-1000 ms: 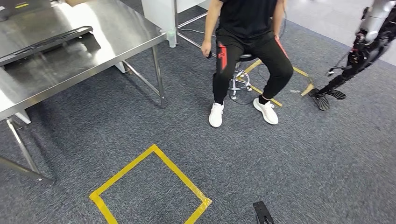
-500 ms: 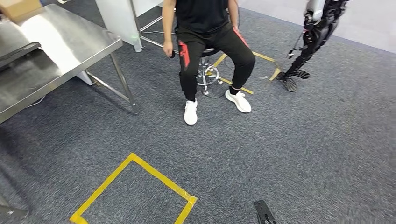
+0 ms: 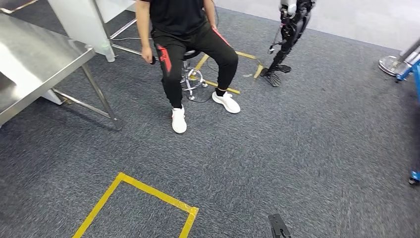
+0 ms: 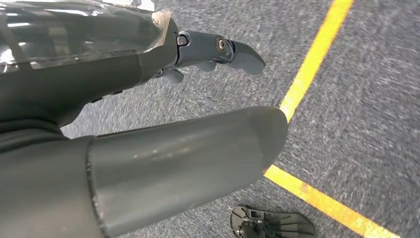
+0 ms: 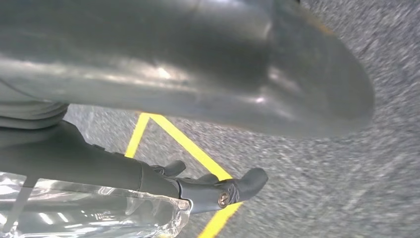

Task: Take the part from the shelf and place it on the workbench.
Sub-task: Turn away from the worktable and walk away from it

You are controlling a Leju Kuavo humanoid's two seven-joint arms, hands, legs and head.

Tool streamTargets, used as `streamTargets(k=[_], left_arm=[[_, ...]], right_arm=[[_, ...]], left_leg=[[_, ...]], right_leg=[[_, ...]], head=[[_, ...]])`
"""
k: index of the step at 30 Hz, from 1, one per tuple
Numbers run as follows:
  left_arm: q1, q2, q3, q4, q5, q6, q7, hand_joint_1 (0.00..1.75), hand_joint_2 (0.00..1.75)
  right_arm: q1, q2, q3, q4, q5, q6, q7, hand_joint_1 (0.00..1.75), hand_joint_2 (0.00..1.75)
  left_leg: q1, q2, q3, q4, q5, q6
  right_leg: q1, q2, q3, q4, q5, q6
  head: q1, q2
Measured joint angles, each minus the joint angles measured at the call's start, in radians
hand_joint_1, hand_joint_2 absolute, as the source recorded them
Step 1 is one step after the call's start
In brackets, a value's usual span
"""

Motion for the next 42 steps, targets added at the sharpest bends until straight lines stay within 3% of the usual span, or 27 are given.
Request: streamTargets(k=[1,2,4,6,8,10,12,14,15,16,17,19,21,23,24,26,28,30,31,33,35,36,37,38,39,41,42], left_arm=[[0.000,0.000,0.000,0.000,0.000,0.000,0.000,0.00,0.00],[-0.001,-0.001,0.000,0.000,0.000,0.000,0.000,0.00,0.00],[-0.001,0.001,0.000,0.000,0.000,0.000,0.000,0.00,0.00],[-0.003,0.003,0.000,0.000,0.000,0.000,0.000,0.00,0.00],[-0.005,0.003,0.000,0.000,0.000,-0.001,0.000,0.00,0.00],[-0.006,0.002,0.000,0.000,0.000,-0.003,0.000,0.00,0.00],[-0.004,0.001,0.000,0.000,0.000,-0.003,0.001,0.00,0.00],[0.001,0.001,0.000,0.000,0.000,-0.004,0.004,0.00,0.00],[0.002,0.001,0.000,0.000,0.002,-0.005,0.007,0.00,0.00],[0.002,0.001,0.000,0.000,0.004,-0.007,0.011,0.00,0.00],[0.002,0.001,0.000,0.000,0.007,-0.011,0.013,0.00,0.00],[0.001,0.002,0.001,0.000,0.016,-0.024,0.016,0.00,0.00],[0.001,0.004,0.002,0.001,0.024,-0.037,0.016,0.00,0.00],[0.000,0.005,0.002,0.001,0.027,-0.041,0.015,0.00,0.00],[-0.001,0.004,0.003,0.001,0.029,-0.044,0.015,0.00,0.00],[-0.002,0.004,0.007,0.001,0.042,-0.058,0.012,0.00,0.00],[-0.001,0.004,0.020,0.001,0.065,-0.095,0.017,0.00,0.00],[0.000,0.005,0.033,0.001,0.077,-0.150,0.032,0.00,0.00],[-0.001,0.005,0.036,0.002,0.076,-0.173,0.039,0.00,0.00],[-0.001,0.005,0.039,0.002,0.072,-0.199,0.048,0.00,0.00],[-0.001,0.009,0.040,0.003,0.066,-0.211,0.053,0.00,0.00],[0.000,0.011,0.040,0.003,0.062,-0.215,0.055,0.00,0.00],[-0.001,0.013,0.040,0.003,0.058,-0.216,0.055,0.00,0.00],[-0.001,0.013,0.040,0.003,0.055,-0.217,0.056,0.00,0.00],[-0.002,0.013,0.040,0.003,0.054,-0.216,0.056,0.00,0.00],[-0.001,0.013,0.040,0.004,0.052,-0.214,0.056,0.00,0.00],[0.000,0.013,0.040,0.005,0.051,-0.212,0.056,0.00,0.00]], right_arm=[[0.001,-0.001,0.000,0.000,0.000,0.000,0.000,0.00,0.00],[0.002,-0.001,0.000,0.000,0.000,0.000,0.001,0.00,0.00],[-0.001,-0.001,0.000,0.000,0.000,0.000,0.001,0.00,0.00],[-0.004,0.000,0.000,0.000,0.001,0.000,0.001,0.00,0.00],[-0.001,0.000,0.000,0.000,0.001,0.000,0.001,0.00,0.00],[0.002,0.000,0.000,0.000,0.001,0.000,-0.001,0.00,0.00],[0.000,0.001,0.000,0.000,0.000,0.001,-0.004,0.00,0.00],[0.000,0.002,-0.001,0.000,-0.002,0.004,-0.008,0.00,0.00],[0.001,0.002,-0.001,0.000,-0.003,0.006,-0.008,0.00,0.00],[0.002,0.002,-0.001,0.000,-0.004,0.009,-0.008,0.00,0.00],[0.002,0.003,-0.001,0.000,-0.004,0.010,-0.008,0.00,0.00],[0.001,0.004,-0.002,0.000,-0.005,0.011,-0.009,0.00,0.00],[-0.001,0.006,-0.004,0.000,-0.005,0.011,-0.011,0.00,0.00],[0.001,0.006,-0.007,0.000,-0.005,0.011,-0.014,0.00,0.00],[0.004,0.006,-0.008,0.000,-0.006,0.011,-0.014,0.00,0.00],[0.004,0.006,-0.012,0.000,-0.008,0.011,-0.015,0.00,0.00],[0.001,0.007,-0.017,0.000,-0.013,0.021,-0.015,0.00,0.00],[0.001,0.006,-0.022,0.000,-0.020,0.048,-0.015,0.00,0.00],[0.002,0.006,-0.025,0.000,-0.023,0.062,-0.015,0.00,0.00],[0.003,0.005,-0.028,0.000,-0.027,0.086,-0.015,0.00,0.00],[0.000,0.006,-0.032,0.000,-0.035,0.123,-0.017,0.00,0.00],[-0.001,0.006,-0.036,0.000,-0.039,0.145,-0.017,0.00,0.00],[-0.001,0.007,-0.040,0.000,-0.042,0.163,-0.018,0.00,0.00],[0.001,0.006,-0.043,0.000,-0.043,0.176,-0.019,0.00,0.00],[0.004,0.006,-0.045,0.001,-0.043,0.183,-0.019,0.00,0.00],[0.006,0.006,-0.048,0.001,-0.043,0.190,-0.020,0.00,0.00],[0.006,0.007,-0.050,0.001,-0.043,0.191,-0.020,0.00,0.00]], left_leg=[[0.001,0.012,0.001,0.000,-0.001,-0.002],[0.002,0.024,0.003,0.000,-0.003,-0.005],[-0.002,0.045,0.009,0.001,-0.009,-0.016],[-0.008,0.062,0.016,0.001,-0.013,-0.027],[-0.005,0.074,0.023,-0.003,-0.015,-0.038],[0.002,0.038,0.013,0.027,-0.044,-0.047],[0.004,-0.020,-0.038,0.140,-0.111,-0.048],[0.002,-0.042,-0.103,0.268,-0.161,-0.045],[0.002,-0.045,-0.119,0.293,-0.158,-0.042],[0.002,-0.047,-0.116,0.276,-0.134,-0.039],[0.002,-0.053,-0.094,0.225,-0.097,-0.034],[0.002,-0.093,-0.036,0.091,-0.030,-0.025],[-0.001,-0.119,-0.007,0.024,-0.009,-0.022],[-0.006,-0.100,-0.005,0.015,-0.005,-0.015],[-0.006,-0.089,-0.002,0.008,-0.001,-0.009],[-0.005,-0.063,0.003,-0.005,0.008,0.005],[-0.007,-0.034,0.004,-0.008,0.009,0.010],[-0.008,-0.006,0.003,-0.007,0.007,0.009],[-0.007,0.006,0.003,-0.007,0.006,0.008],[-0.005,0.028,0.009,-0.006,0.001,0.000],[-0.009,0.048,0.016,-0.004,-0.008,-0.015],[-0.012,0.057,0.021,-0.004,-0.011,-0.022],[-0.013,0.066,0.024,-0.005,-0.013,-0.027],[-0.011,0.075,0.028,-0.007,-0.014,-0.032],[-0.007,0.068,0.030,-0.004,-0.020,-0.037],[0.000,0.022,0.010,0.047,-0.060,-0.044],[0.002,-0.010,-0.017,0.106,-0.095,-0.045]], right_leg=[[-0.002,-0.006,0.021,-0.034,0.016,0.009],[-0.005,-0.019,0.061,-0.104,0.041,0.019],[-0.004,-0.064,0.141,-0.245,0.082,0.027],[0.002,-0.081,0.166,-0.291,0.094,0.017],[0.000,-0.057,0.162,-0.291,0.098,0.001],[-0.008,-0.035,0.160,-0.294,0.103,-0.015],[-0.008,-0.012,0.159,-0.295,0.107,-0.028],[-0.001,0.013,0.158,-0.294,0.109,-0.035],[0.002,0.028,0.158,-0.294,0.109,-0.036],[0.004,0.042,0.159,-0.293,0.109,-0.036],[0.005,0.056,0.160,-0.293,0.109,-0.036],[0.009,0.081,0.161,-0.290,0.109,-0.034],[0.010,0.102,0.155,-0.288,0.112,-0.027],[0.008,0.121,0.145,-0.290,0.117,-0.014],[0.008,0.113,0.138,-0.284,0.115,-0.008],[0.011,0.066,0.104,-0.227,0.086,-0.006],[0.008,0.017,0.040,-0.098,0.029,-0.009],[0.001,0.004,-0.005,-0.004,0.000,-0.001],[-0.003,-0.001,0.001,-0.013,0.008,0.009],[-0.011,-0.029,0.075,-0.140,0.055,0.031],[-0.010,-0.072,0.147,-0.262,0.093,0.035],[-0.007,-0.084,0.162,-0.287,0.100,0.029],[-0.003,-0.080,0.162,-0.289,0.101,0.020],[-0.002,-0.067,0.160,-0.289,0.102,0.012],[-0.005,-0.056,0.159,-0.290,0.104,0.004],[-0.011,-0.033,0.158,-0.293,0.107,-0.014],[-0.012,-0.021,0.158,-0.294,0.109,-0.021]], head=[[0.000,0.000],[0.000,0.000],[0.001,0.000],[-0.002,0.000],[-0.005,0.000],[-0.007,0.000],[-0.010,0.000],[-0.010,0.000],[-0.010,0.000],[-0.010,0.000],[-0.010,0.000],[-0.010,0.000],[-0.010,0.000],[-0.010,0.000],[-0.010,0.000],[-0.007,0.000],[-0.004,0.000],[-0.004,0.000],[-0.004,0.000],[-0.004,0.000],[-0.004,0.000],[-0.006,0.000],[-0.007,0.000],[-0.009,0.000],[-0.011,0.000],[-0.013,0.000],[-0.014,0.000]])
